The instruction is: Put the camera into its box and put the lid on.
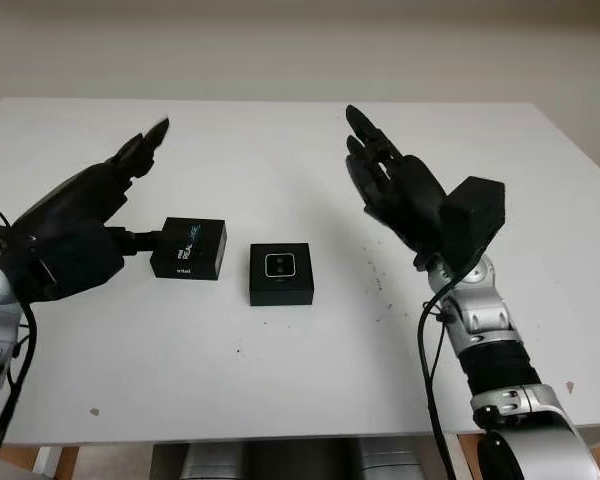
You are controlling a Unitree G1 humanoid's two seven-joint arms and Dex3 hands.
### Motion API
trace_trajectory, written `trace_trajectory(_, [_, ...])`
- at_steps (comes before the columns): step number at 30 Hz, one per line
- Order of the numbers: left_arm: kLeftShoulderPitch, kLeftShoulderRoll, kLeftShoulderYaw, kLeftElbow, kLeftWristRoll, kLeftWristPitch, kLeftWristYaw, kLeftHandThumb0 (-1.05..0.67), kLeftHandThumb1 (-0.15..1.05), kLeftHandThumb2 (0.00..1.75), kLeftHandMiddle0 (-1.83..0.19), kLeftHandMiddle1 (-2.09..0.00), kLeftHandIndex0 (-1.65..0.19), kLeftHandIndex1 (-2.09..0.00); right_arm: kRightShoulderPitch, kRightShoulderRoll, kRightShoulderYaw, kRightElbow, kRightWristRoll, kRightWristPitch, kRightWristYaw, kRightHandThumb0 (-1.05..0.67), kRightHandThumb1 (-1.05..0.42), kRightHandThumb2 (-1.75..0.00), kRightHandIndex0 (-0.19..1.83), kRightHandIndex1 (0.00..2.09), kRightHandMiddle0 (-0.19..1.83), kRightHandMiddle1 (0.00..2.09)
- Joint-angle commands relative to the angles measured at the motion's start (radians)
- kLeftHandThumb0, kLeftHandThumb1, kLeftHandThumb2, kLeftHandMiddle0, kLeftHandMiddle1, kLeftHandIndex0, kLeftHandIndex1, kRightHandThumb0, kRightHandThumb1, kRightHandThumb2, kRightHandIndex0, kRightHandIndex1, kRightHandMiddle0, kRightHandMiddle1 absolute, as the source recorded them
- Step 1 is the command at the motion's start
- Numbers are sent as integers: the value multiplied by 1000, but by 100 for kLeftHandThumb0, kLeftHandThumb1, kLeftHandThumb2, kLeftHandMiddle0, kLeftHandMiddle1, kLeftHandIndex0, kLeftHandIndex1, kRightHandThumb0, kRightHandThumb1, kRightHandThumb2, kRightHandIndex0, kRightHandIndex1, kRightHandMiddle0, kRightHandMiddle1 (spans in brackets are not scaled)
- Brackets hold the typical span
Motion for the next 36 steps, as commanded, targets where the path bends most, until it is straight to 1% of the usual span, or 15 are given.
trace_trajectory(1, [-61, 34, -29, 16, 24, -9, -28, -87, 95, 4, 18, -2, 16, -5, -35, -16, -20, -18, 14, 23, 7, -63, -105, -62, -12, 2, -11, 3])
trace_trajectory(4, [-123, 34, -63, 53, 62, -12, -49, -79, 91, 3, 9, -7, 9, -8, -43, -24, -33, -25, 19, 45, 11, -64, -105, -60, -13, 3, -11, 3])
trace_trajectory(6, [-168, 32, -94, 92, 110, -35, -30, -77, 88, 4, -2, -9, 1, -11, -40, -26, -37, -33, 20, 53, 15, -64, -105, -59, -14, 3, -12, 3])
trace_trajectory(8, [-206, 29, -118, 130, 147, -56, -14, -75, 88, 5, -15, -10, -8, -14, -38, -28, -38, -38, 17, 57, 15, -64, -105, -58, -14, 3, -12, 3])
trace_trajectory(10, [-244, 27, -142, 167, 178, -76, -8, -73, 89, 5, -20, -11, -14, -16, -36, -28, -39, -43, 12, 58, 9, -64, -105, -57, -14, 3, -12, 4])
trace_trajectory(12, [-280, 22, -168, 173, 207, -47, -41, -72, 90, 6, -21, -10, -15, -16, -36, -29, -37, -44, 6, 60, 4, -65, -105, -57, -14, 4, -13, 4])
trace_trajectory(13, [-294, 19, -178, 168, 218, -17, -67, -72, 91, 6, -19, -9, -14, -15, -35, -28, -37, -45, 5, 61, 1, -65, -105, -57, -13, 4, -13, 4])
trace_trajectory(15, [-320, 11, -200, 162, 242, 43, -114, -73, 91, 6, -13, -5, -8, -11, -36, -26, -39, -43, 4, 58, -4, -65, -105, -56, -13, 4, -13, 4])
trace_trajectory(17, [-340, 8, -225, 164, 267, 80, -154, -75, 92, 6, -9, -4, -3, -8, -36, -22, -42, -43, 8, 56, -8, -65, -105, -56, -13, 4, -12, 4])
trace_trajectory(22, [-373, 4, -278, 179, 308, 99, -222, -77, 91, 5, -9, -5, 1, -5, -35, -17, -49, -47, 5, 50, -29, -65, -105, -54, -11, 6, -10, 6])
trace_trajectory(25, [-381, 2, -295, 179, 321, 108, -251, -78, 91, 5, -6, -4, 4, -4, -33, -17, -51, -56, 4, 57, -39, -64, -105, -55, -10, 6, -8, 7])
trace_trajectory(27, [-384, 0, -312, 184, 339, 108, -256, -81, 91, 5, -7, -5, 4, -4, -33, -21, -51, -57, -1, 54, -46, -64, -105, -56, -10, 6, -9, 6])
trace_trajectory(30, [-382, 0, -329, 197, 358, 84, -246, -85, 91, 5, -9, -6, 5, -4, -35, -22, -52, -54, -7, 49, -52, -65, -105, -56, -11, 5, -10, 6])
trace_trajectory(36, [-356, -12, -334, 181, 355, 100, -267, -83, 88, 5, 3, -2, 11, -2, -36, -19, -53, -53, -3, 52, -47, -65, -105, -57, -11, 6, -9, 6])
